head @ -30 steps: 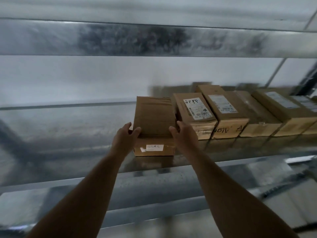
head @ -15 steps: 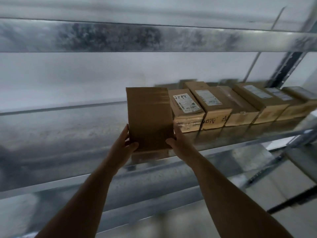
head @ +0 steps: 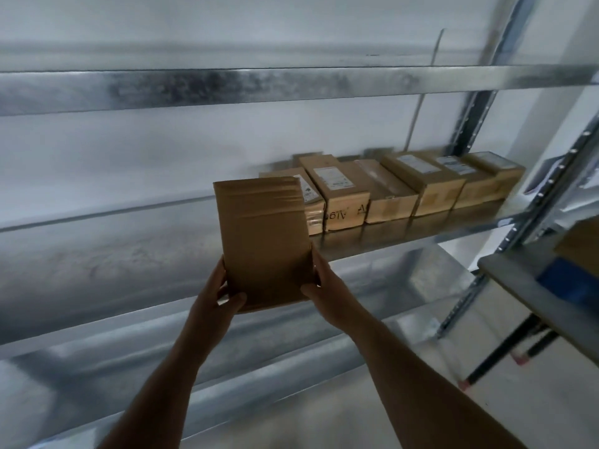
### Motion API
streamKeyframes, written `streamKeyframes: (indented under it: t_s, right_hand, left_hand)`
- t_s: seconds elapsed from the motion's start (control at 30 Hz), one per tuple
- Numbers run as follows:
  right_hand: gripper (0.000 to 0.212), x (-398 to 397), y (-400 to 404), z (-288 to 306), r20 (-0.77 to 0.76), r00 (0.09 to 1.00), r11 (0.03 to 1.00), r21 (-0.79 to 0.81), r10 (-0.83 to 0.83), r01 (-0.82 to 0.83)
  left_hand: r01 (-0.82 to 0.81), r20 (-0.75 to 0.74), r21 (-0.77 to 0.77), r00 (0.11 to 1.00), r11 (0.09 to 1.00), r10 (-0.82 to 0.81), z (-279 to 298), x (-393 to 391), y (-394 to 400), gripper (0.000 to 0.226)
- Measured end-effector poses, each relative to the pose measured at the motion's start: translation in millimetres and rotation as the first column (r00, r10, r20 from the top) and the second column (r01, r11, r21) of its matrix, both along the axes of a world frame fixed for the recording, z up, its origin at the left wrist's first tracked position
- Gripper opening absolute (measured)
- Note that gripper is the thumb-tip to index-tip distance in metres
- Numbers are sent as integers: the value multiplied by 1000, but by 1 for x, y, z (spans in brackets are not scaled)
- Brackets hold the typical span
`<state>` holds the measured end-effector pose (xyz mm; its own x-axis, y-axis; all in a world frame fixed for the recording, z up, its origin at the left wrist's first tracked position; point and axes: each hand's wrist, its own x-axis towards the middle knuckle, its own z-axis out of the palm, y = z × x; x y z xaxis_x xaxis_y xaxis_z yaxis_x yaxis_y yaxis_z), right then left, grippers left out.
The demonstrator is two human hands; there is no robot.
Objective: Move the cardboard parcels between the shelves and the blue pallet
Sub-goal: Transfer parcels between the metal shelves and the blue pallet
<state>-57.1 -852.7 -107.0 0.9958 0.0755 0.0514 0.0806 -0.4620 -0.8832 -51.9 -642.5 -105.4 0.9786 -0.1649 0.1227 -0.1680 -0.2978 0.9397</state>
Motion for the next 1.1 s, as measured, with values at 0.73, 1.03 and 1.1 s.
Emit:
streamKeyframes:
  t_s: [0.73, 1.03, 1.1]
  right_hand:
    - [84, -262, -244, 20, -72, 885, 882, 83, -460, 465]
    - [85, -379, -327, 19, -71, 674, 677, -31, -735, 736]
    - [85, -403, -340, 17, -61, 621, 624, -43, -782, 781]
  left_hand:
    - [399, 1, 91, 916, 913, -400, 5, -151, -281, 75]
    - [653, -7, 63, 757, 755, -654, 4, -224, -404, 76]
    - [689, -5, 85, 723, 720, -691, 4, -238, -429, 75]
